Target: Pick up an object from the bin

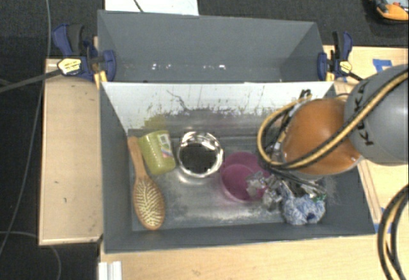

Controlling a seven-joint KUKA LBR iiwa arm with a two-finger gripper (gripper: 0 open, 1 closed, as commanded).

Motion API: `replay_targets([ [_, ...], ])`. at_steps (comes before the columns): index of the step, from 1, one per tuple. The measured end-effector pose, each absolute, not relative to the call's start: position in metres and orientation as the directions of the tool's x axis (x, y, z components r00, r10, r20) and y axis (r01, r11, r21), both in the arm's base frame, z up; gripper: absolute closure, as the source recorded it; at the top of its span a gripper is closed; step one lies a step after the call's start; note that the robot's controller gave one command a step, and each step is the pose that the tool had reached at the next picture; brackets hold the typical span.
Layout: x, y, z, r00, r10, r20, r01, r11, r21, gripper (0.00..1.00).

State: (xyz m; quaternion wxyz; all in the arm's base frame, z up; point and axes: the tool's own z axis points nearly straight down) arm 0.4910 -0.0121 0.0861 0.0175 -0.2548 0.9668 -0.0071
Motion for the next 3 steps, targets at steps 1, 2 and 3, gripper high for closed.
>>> replay_targets([
  [1,0.489,-0.003,0.085,-0.87,-0.492,-0.03,-0.491,0.871,-0.022,1.0],
  [2,0.49,-0.003,0.148,-0.855,-0.518,-0.034,-0.517,0.855,-0.026,1.0],
  [3,0.483,-0.007,0.184,-0.864,-0.503,-0.025,-0.503,0.864,-0.018,1.0],
])
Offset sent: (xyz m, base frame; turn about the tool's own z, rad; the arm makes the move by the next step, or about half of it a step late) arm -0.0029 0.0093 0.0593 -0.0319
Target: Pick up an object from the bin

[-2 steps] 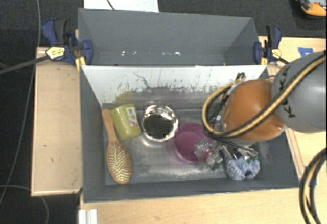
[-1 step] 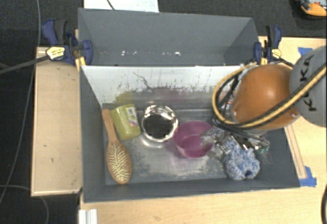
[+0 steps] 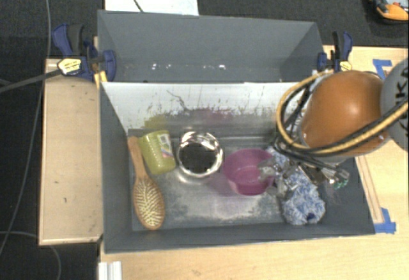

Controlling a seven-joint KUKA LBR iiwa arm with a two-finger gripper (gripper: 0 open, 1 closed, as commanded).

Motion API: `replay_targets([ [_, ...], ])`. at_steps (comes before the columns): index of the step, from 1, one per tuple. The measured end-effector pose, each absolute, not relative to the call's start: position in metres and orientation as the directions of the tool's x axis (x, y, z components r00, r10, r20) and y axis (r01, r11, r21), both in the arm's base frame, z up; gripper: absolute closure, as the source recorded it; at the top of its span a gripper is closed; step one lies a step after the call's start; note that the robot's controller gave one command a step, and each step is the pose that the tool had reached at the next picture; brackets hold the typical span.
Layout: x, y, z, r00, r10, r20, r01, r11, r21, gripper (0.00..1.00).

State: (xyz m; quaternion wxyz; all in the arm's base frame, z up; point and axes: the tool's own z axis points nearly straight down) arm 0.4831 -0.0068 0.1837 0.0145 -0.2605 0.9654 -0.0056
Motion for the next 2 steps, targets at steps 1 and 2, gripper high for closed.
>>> replay_targets([
  [1,0.483,-0.007,0.184,-0.864,-0.503,-0.025,-0.502,0.864,-0.018,1.0],
  [2,0.481,-0.002,0.28,-0.863,-0.504,-0.024,-0.504,0.864,-0.016,1.0],
])
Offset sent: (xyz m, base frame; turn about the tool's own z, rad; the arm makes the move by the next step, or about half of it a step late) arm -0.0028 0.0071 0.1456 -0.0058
